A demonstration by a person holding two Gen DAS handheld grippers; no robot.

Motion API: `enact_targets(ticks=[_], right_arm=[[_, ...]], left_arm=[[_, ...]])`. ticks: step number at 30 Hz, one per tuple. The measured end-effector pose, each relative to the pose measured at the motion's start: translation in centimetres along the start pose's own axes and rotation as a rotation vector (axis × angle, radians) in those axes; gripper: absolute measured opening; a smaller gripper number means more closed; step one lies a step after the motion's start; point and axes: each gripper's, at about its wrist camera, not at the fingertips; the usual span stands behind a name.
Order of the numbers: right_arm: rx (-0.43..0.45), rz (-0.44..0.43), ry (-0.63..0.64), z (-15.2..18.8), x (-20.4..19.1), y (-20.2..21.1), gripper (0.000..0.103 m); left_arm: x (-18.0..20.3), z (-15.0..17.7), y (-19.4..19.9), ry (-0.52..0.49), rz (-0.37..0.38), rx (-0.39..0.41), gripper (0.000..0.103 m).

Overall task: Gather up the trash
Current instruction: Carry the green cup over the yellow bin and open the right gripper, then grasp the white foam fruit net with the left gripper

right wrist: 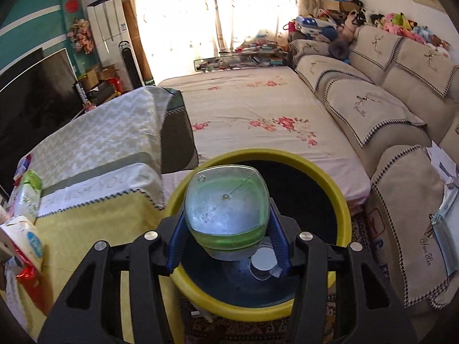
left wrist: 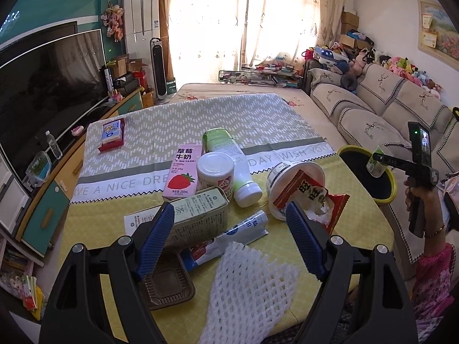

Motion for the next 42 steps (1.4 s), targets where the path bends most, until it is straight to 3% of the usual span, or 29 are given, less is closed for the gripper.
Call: enact_targets(ticks=[3, 5, 7, 24, 32, 42], right_arm=[[-0.042, 0.019, -0.007, 0.4, 0.5, -2.7, 0.049], [-0.042, 0.039, -0.014, 0.6, 0.8, -3.5, 0.059], [-0.035, 0.042, -0.019, 0.6, 0.8, -3.5, 0.059], [0.069, 0.002, -0.001, 3.7, -1.4, 5.1, 0.066], [0.088, -0.016, -0.003, 4.3, -1.4, 7.1, 0.066], [0.084, -0.040, 0.016, 4.3, -2.4, 7.2, 0.067]], left_arm=[[0.5, -0.1, -0.8, -0.011, 0.000, -0.016, 0.079], [0.7, -0.1, -1.2, -0.014, 0.002, -0.022, 0.079], [0.8, -0.2, -1.4, -0.016, 0.001, -0.026, 0.079], [0.8, 2.0, -1.1, -0.047, 0.045, -0.061, 0.079], [1.7, 4.1, -2.3, -0.100, 0.071, -0.122, 0.079], [1.5, 6.3, -5.5, -0.133, 0.085, -0.254, 0.079]])
Point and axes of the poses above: each gripper's, at about its wrist camera, not at the fingertips, and y roughly against the way its jaws point, x to its right, z to its underside, and after that the axes turned 10 degrees about z, right-handed
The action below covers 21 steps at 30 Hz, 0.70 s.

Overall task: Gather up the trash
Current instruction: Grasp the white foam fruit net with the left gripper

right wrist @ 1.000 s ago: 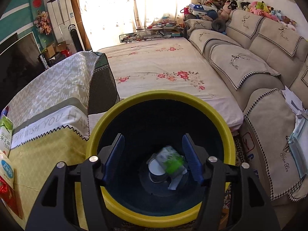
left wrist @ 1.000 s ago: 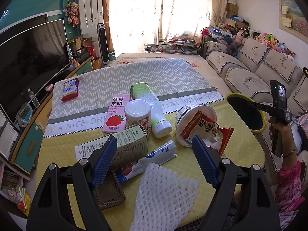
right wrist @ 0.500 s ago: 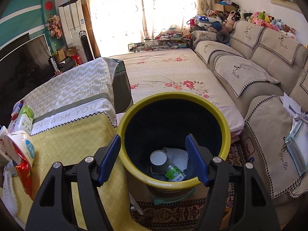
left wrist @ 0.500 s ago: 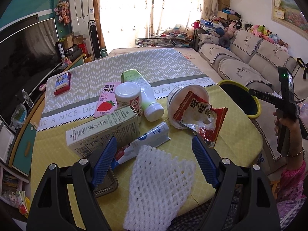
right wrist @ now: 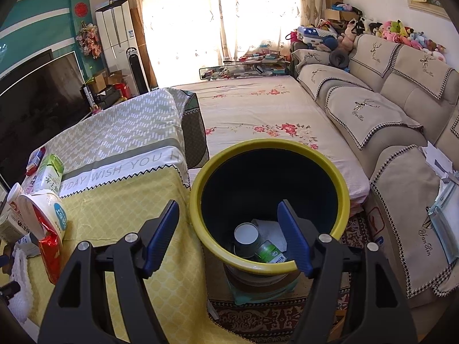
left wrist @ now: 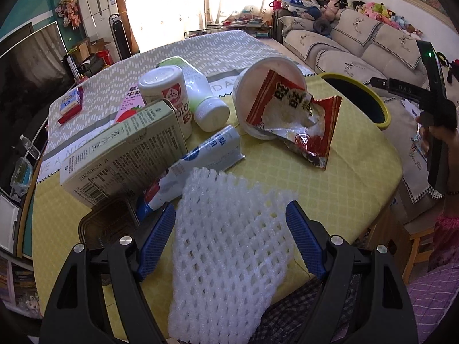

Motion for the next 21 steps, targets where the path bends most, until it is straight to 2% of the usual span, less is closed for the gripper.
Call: enact_targets(ticks=[4, 11, 17, 18, 19, 20, 21], right_arm=[[-0.006, -0.008, 0.004, 0.0, -0.3, -0.2, 0.068], [-0.009, -0.014, 0.008, 0.0, -0.5, -0.4, 0.068], [-0.002, -0.017, -0.002, -0.1, -0.2, -0.3, 0.068], [-0.002, -0.018, -0.004, -0.1, -0.2, -0.3, 0.068], [0.000, -0.019, -0.006, -0.1, -0.2, -0.2, 0.068], [0.000, -0.019, -0.007, -0.1, -0.1, -0.2, 0.068], [0.001, -0.020, -0.010, -0.1, 0.0, -0.2, 0.068]], left_arm=[[0.2, 0.4, -1.0, -0.021, -0.001, -0.043, 0.079], [0.6, 0.8, -2.1, -0.050, -0.005, -0.068, 0.078], [1.3, 1.2, -2.1, -0.068, 0.000, -0.057, 0.056], [1.4, 1.2, -2.0, -0.072, -0.001, -0.054, 0.048], [1.5, 1.2, -1.9, -0.074, 0.013, -0.053, 0.033], [1.5, 1.1, -1.7, -0.071, 0.034, -0.051, 0.031], [1.6, 1.1, -1.6, -0.074, 0.034, -0.046, 0.020]])
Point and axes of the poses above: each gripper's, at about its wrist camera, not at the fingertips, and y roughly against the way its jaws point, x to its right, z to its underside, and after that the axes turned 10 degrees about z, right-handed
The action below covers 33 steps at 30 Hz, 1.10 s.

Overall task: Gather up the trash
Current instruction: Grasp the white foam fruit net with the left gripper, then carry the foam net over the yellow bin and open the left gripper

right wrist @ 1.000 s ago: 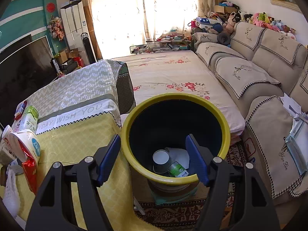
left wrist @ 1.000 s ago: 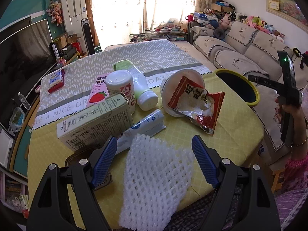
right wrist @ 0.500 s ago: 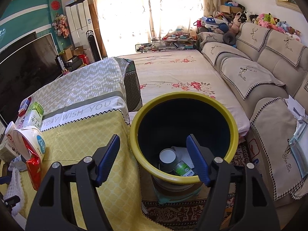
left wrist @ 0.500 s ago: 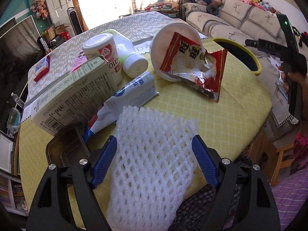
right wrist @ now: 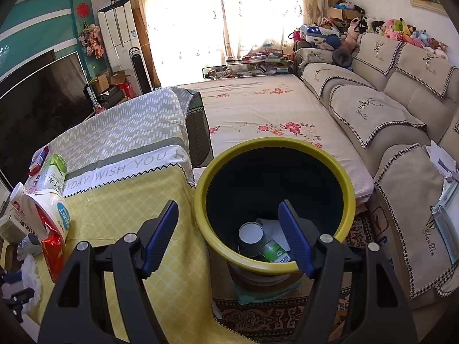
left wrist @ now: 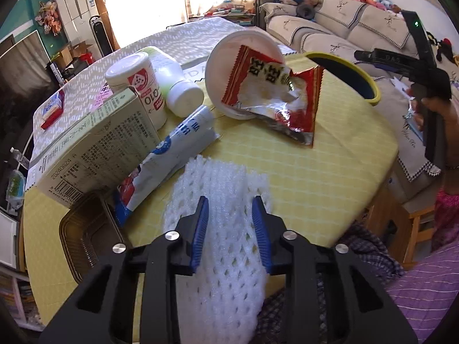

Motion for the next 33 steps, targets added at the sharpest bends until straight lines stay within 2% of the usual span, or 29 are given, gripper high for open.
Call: enact_targets(ticks=[1, 3, 8, 15, 25, 33], right_arm=[[0.002, -0.001, -0.004, 0.0, 0.1, 0.0, 0.068], [0.003, -0.005, -0.012, 0.0, 0.3, 0.1, 0.068], [0.013, -0.004, -0.025, -0.1, 0.9, 0.5, 0.068], [0.030, -0.004, -0.042, -0.3, 1.5, 1.2, 0.068], [0.058, 0.018, -0.066, -0.2, 3.2, 2.1, 0.068], [0.071, 0.076, -0.125, 0.1, 6.9, 2.5, 0.068]], left_arm=[[0.0, 0.0, 0.1, -0.001, 0.013, 0.000, 0.014], [-0.1, -0.1, 0.5, 0.006, 0.053, 0.008, 0.009], [0.4, -0.3, 1.6, -0.010, 0.055, 0.027, 0.009], [1.1, -2.2, 4.5, -0.048, 0.045, 0.101, 0.009], [3.7, -7.3, 7.0, -0.110, 0.048, 0.207, 0.009], [7.6, -13.7, 4.6, -0.185, 0.096, 0.216, 0.009]])
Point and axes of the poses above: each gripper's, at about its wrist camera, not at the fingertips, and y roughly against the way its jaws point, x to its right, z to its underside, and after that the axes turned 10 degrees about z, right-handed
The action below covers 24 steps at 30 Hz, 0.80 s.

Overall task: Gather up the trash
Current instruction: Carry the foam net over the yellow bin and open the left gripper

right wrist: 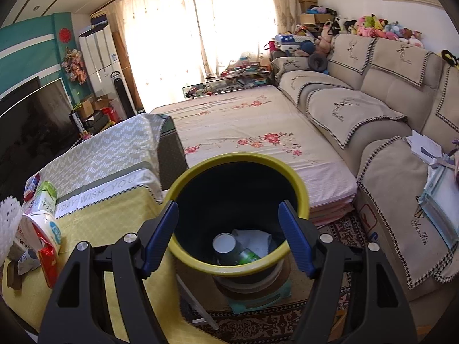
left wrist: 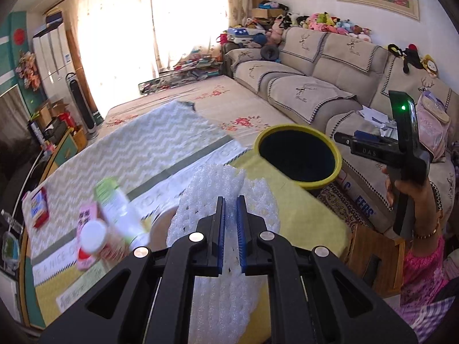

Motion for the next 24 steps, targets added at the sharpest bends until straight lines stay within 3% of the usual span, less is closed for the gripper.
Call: enact_targets(ticks=[7, 13, 24], right_arm=[[-0.007, 0.053, -0.065, 0.1, 4.0, -0.6, 0.069], [-0.021, 0.076, -0.091, 0.4, 6.7, -1.3, 0.069], [-0.048, 0.101, -0.132, 0.9, 9.8, -2.6, 0.070]], left_arm=[[2.8, -6.2, -5.3, -0.046, 0.081, 0.011, 0.009], [5.6, -10.5, -12.1, -0.060, 0.128, -0.031, 0.009], [10.0, -14.1, -23.6, -0.064, 0.163, -0.114, 0.012]])
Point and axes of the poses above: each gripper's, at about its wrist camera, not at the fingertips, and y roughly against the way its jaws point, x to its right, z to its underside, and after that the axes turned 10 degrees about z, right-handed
